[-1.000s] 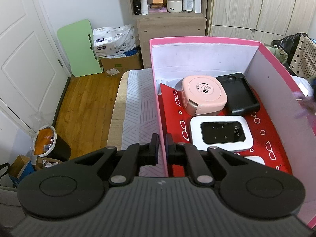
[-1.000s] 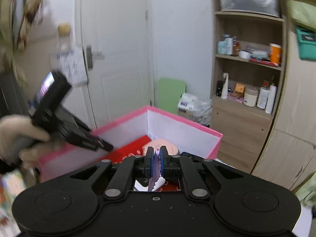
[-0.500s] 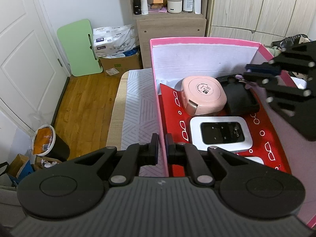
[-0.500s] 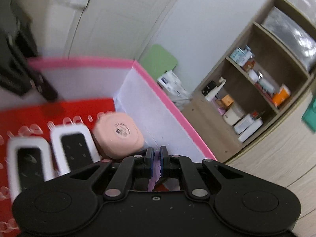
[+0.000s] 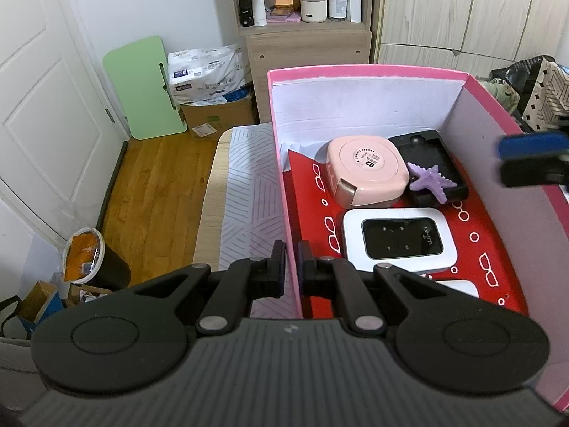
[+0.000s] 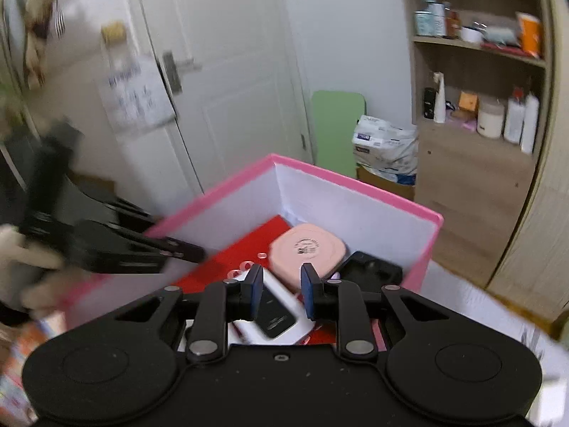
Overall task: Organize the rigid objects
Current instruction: 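Drop the purple starfish onto the black device in the box, then grasp the black battery on the table with the right tool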
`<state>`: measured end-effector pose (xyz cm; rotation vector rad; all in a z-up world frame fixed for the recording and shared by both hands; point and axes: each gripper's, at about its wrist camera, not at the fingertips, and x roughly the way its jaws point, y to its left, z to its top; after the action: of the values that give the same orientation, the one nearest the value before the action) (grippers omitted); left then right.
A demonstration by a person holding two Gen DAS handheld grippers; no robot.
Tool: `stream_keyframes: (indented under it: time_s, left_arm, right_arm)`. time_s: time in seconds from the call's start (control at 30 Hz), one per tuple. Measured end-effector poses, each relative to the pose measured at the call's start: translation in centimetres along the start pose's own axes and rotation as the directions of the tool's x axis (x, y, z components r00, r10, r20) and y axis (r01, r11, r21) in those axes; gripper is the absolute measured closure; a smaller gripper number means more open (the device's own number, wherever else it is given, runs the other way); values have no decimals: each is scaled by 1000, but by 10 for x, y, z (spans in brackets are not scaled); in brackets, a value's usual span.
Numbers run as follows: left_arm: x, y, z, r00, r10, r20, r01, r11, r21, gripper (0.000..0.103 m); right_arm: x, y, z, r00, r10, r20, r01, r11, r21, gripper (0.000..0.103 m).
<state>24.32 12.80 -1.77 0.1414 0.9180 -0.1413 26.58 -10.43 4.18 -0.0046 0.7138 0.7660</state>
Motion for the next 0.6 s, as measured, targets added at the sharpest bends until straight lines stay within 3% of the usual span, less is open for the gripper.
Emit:
stream_keyframes:
  time_s: [0.33, 0.47, 0.6]
  left_arm:
    - [1, 0, 0, 1000, 6, -1, -6, 1000, 11, 97]
    - [1, -2, -1, 1000, 16, -2, -16, 1000, 24, 97]
    - [0, -2, -2, 1000, 17, -3, -17, 999, 27, 97]
  right_arm:
    - [-80, 3, -55, 994, -92, 60, 85, 990, 115, 75]
    - [-92, -8, -82, 990, -141, 3, 136, 958, 252, 75]
    - [-110, -15, -110, 982, -189, 21, 167, 913, 373, 75]
